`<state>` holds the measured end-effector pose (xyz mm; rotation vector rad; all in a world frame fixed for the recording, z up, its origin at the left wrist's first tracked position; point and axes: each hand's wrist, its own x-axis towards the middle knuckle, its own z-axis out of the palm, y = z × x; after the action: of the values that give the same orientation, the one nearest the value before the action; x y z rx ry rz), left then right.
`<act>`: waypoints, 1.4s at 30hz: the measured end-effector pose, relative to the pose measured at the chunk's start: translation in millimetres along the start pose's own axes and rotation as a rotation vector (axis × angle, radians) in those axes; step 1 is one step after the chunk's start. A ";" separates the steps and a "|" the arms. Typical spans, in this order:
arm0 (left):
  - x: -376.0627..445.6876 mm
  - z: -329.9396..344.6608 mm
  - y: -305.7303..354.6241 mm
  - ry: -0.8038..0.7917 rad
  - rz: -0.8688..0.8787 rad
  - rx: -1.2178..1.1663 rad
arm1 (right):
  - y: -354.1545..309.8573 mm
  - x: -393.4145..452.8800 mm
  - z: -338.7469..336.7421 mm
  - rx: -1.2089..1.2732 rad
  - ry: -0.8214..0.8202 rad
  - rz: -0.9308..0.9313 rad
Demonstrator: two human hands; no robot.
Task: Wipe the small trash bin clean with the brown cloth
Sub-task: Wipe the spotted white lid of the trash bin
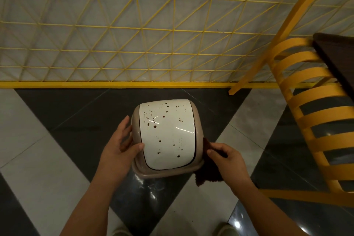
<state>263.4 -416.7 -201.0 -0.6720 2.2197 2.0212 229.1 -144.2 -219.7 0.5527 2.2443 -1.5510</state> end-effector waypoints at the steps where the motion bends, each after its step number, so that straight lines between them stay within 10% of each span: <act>1: 0.3 -0.6 0.2 -0.015 0.002 0.007 | -3.4 1.4 -1.4 0.034 0.017 0.015; 14: 14.7 -2.2 10.6 -0.166 0.091 0.308 | -61.1 23.3 30.9 0.350 0.067 -0.114; 22: 27.4 -10.3 12.4 -0.188 0.157 0.495 | -44.3 10.7 25.2 0.117 -0.127 -0.191; 28: 36.0 -20.1 21.4 -0.239 0.158 0.640 | -70.7 14.7 23.8 0.039 0.134 -0.346; 42: 50.4 -30.8 30.8 -0.332 0.179 0.722 | -91.7 7.1 70.1 -0.752 0.185 -0.876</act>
<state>214.3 -458.7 -185.0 -0.0578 2.5813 1.1043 181.4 -238.7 -173.3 -0.5967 3.1510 -0.7682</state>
